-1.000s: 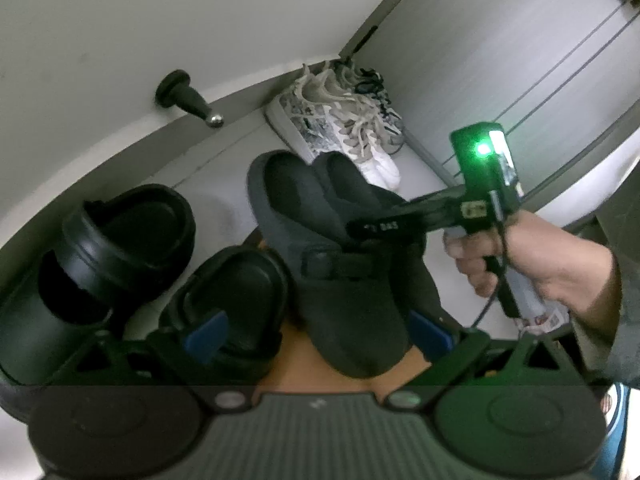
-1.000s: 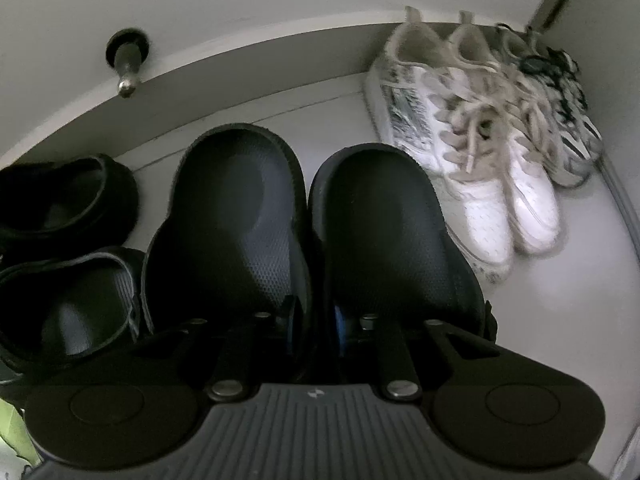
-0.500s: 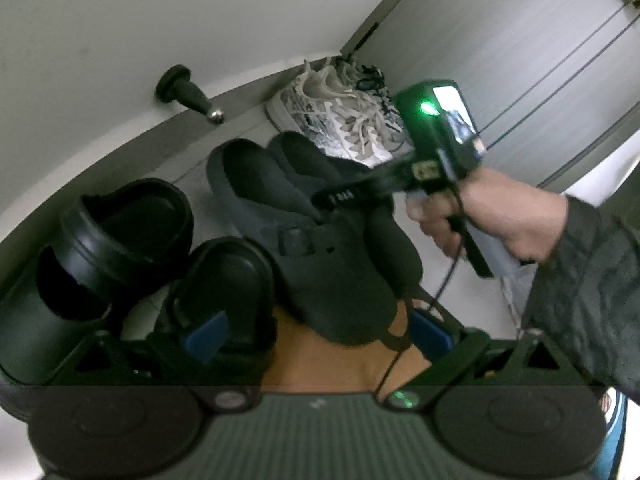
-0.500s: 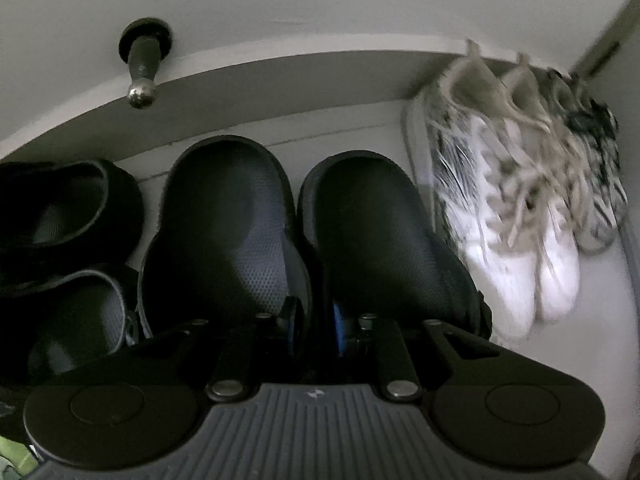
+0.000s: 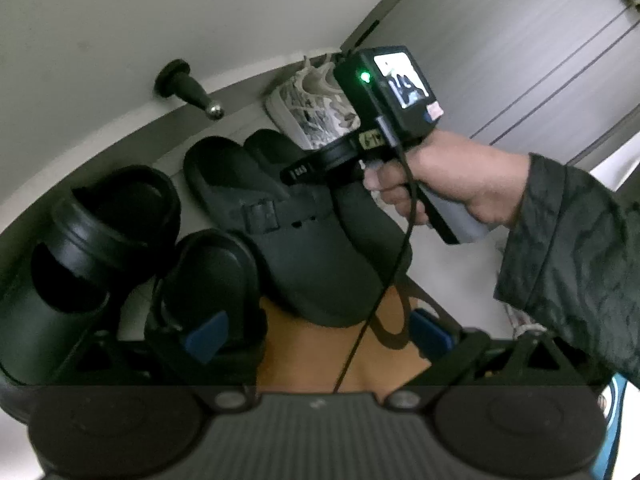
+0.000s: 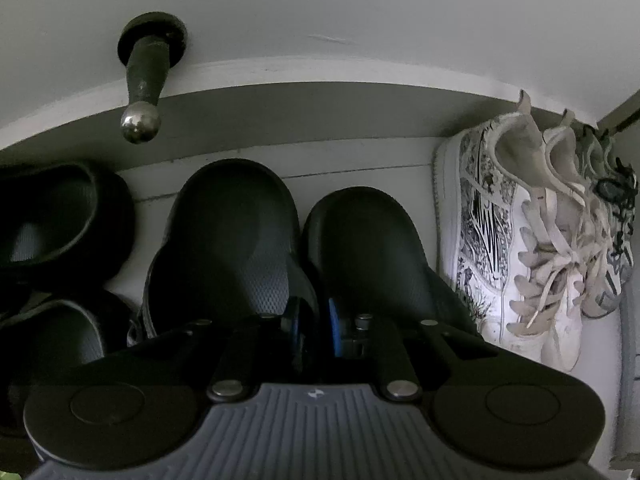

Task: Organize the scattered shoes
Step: 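Lower the black clogs beside the white sneakers by the wall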

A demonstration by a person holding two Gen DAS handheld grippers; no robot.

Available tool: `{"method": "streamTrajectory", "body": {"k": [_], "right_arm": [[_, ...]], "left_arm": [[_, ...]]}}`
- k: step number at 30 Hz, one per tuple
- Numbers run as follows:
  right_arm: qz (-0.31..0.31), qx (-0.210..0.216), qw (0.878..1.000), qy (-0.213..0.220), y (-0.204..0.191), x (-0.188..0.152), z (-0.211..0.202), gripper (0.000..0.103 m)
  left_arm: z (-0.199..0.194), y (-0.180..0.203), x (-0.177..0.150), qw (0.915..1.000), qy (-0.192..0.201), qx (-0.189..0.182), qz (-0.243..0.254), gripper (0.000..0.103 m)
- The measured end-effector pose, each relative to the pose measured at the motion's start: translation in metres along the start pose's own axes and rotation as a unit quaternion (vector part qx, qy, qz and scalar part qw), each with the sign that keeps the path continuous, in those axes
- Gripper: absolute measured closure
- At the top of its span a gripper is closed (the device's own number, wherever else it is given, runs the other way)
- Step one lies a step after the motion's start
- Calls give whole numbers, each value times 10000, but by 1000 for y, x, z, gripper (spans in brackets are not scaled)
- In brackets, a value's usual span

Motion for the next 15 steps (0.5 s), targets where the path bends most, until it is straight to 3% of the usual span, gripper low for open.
{"method": "streamTrajectory", "body": {"k": [8, 9, 11, 12, 15], "right_arm": [[257, -40, 9996, 125, 1, 0, -3, 83], [237, -80, 9990, 372, 1, 3, -9, 78], [215, -177, 9966, 775, 1, 8, -21, 32], [291, -238, 9952, 908, 3, 8, -30, 27], [438, -39, 9922, 1163, 6, 0, -55, 25]], "left_arm": [[-2, -1, 0, 10000, 34, 30, -6, 5], [-2, -2, 1, 10000, 45, 40, -9, 5], [-4, -5, 2, 10000, 67, 59, -21, 5], [-5, -6, 2, 9999, 87, 71, -36, 5], [-10, -10, 5, 9998, 154, 89, -87, 5]]}}
Point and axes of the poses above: each gripper's, at about its wrist camera, not at the fingertips, and z roughly the way its jaws point, y to its right, x to its top, the point moved 9 cm from there along z, roughly the way its jaws point, and after that the axes turned 6 degrees about z, right-handed, at the moved point
